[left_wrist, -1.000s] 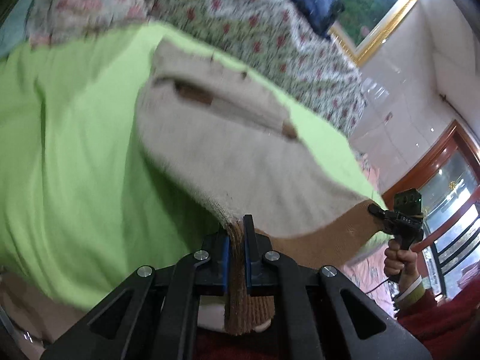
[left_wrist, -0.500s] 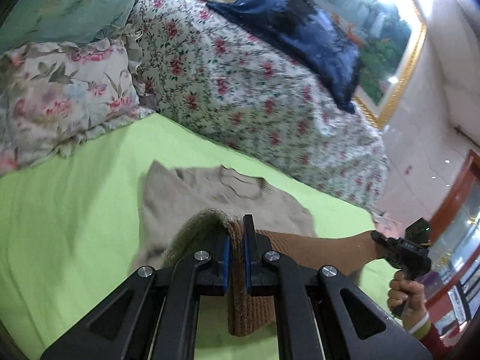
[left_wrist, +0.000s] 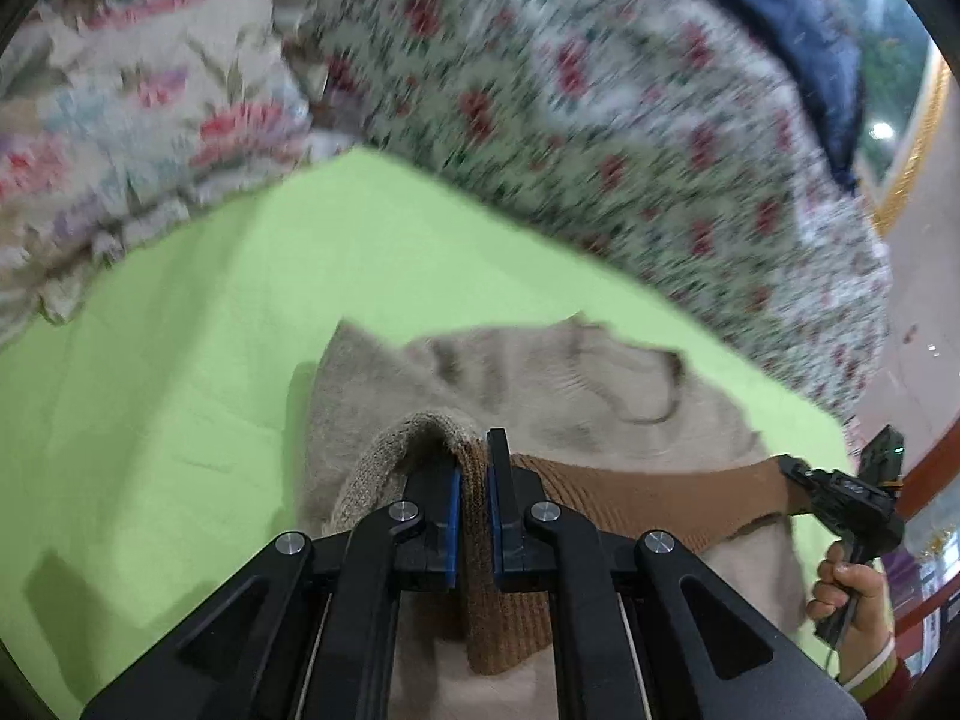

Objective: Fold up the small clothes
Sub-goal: 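Lift the hem with both grippers and fold it up toward the collar, release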

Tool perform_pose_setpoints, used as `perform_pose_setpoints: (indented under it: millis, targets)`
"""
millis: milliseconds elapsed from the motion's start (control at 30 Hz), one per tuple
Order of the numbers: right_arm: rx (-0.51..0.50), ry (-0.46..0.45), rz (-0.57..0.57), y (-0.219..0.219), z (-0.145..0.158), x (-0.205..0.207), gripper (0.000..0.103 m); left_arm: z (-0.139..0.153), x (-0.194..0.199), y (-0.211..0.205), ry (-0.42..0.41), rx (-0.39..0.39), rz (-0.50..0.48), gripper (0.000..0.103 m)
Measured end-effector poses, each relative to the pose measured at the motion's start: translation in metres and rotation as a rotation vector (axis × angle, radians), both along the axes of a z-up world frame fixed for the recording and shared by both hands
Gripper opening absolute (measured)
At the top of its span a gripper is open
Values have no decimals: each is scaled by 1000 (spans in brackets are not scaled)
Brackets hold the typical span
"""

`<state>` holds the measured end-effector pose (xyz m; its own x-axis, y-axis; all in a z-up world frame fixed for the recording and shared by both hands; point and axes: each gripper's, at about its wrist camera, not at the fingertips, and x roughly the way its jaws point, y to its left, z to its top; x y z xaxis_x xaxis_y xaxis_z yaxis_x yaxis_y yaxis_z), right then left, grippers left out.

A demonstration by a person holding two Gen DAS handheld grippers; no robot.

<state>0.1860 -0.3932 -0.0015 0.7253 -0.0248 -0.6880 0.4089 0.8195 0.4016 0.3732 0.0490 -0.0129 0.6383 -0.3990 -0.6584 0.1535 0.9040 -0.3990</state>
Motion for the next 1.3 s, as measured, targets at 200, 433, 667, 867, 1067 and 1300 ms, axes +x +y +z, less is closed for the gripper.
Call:
perform_pose_setpoints:
  millis: [200, 433, 667, 867, 1067, 1300]
  targets:
    - [-39, 3, -51, 12, -1, -28, 36, -21, -29, -5, 61, -54, -62, 16]
    - [-101, 70, 398, 117, -19, -20, 44, -28, -76, -71, 52, 26, -289, 32]
    - [-230, 165, 313, 95, -26, 12, 44, -31, -26, -67, 80, 81, -206, 25]
    - [-219, 143, -16, 23, -12, 11, 45, -11, 25, -22, 55, 116, 46, 29]
    - [-189, 52, -120, 21, 0, -28, 60, -6, -15, 7, 31, 78, 126, 51]
    - [-135, 20, -47, 68, 4, -71, 60, -5, -119, -3, 20, -6, 59, 51]
